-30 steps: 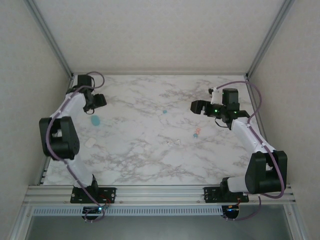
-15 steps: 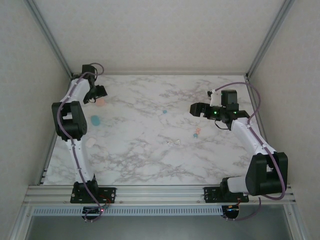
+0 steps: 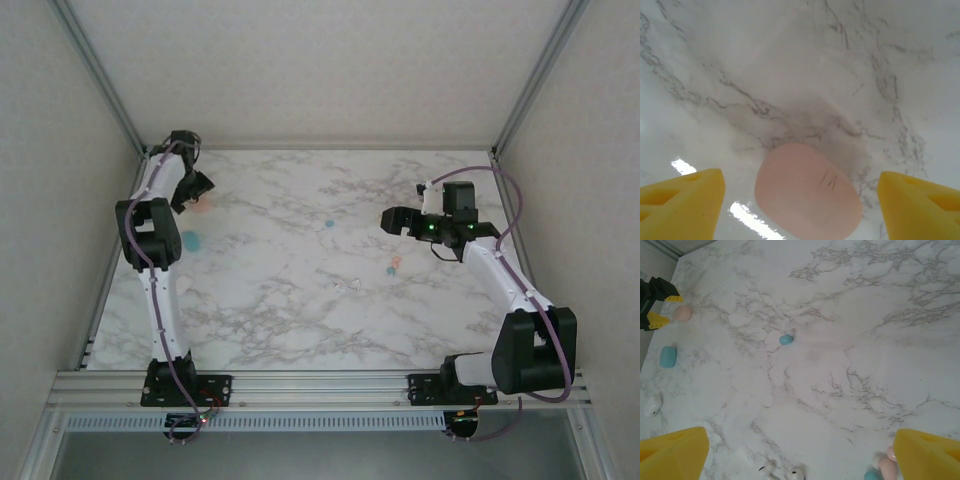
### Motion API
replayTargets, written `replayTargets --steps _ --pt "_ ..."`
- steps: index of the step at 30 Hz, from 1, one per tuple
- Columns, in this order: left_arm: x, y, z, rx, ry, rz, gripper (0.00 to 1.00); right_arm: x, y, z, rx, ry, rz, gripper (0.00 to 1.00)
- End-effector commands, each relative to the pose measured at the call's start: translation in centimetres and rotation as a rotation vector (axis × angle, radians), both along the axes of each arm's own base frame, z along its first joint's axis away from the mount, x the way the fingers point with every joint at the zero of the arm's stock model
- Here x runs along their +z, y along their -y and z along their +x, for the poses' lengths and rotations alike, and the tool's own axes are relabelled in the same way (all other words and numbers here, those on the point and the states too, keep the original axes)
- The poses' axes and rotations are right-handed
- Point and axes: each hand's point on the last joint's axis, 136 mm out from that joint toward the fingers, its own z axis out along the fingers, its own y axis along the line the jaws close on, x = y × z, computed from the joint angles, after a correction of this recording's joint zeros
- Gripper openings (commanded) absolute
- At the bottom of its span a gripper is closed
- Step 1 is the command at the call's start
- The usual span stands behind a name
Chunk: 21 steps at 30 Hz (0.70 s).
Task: Insert wireless bluetooth earbuds into charging case
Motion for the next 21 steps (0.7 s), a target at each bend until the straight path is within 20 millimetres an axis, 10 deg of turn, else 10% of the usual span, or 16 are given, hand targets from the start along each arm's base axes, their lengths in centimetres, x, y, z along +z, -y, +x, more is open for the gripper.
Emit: replayTargets --steps 1,21 --pt "-1.1 0.2 -0.9 0.084 -0.061 -0.005 0.78 -0.3 0.1 -0.9 -0.013 -0.022 -0.011 0.96" --pt "-3.7 2.1 -1.6 0.062 -0.107 -0.012 0.67 -1.3 0.7 -1.8 -0.034 -0.063 -0.033 0.99"
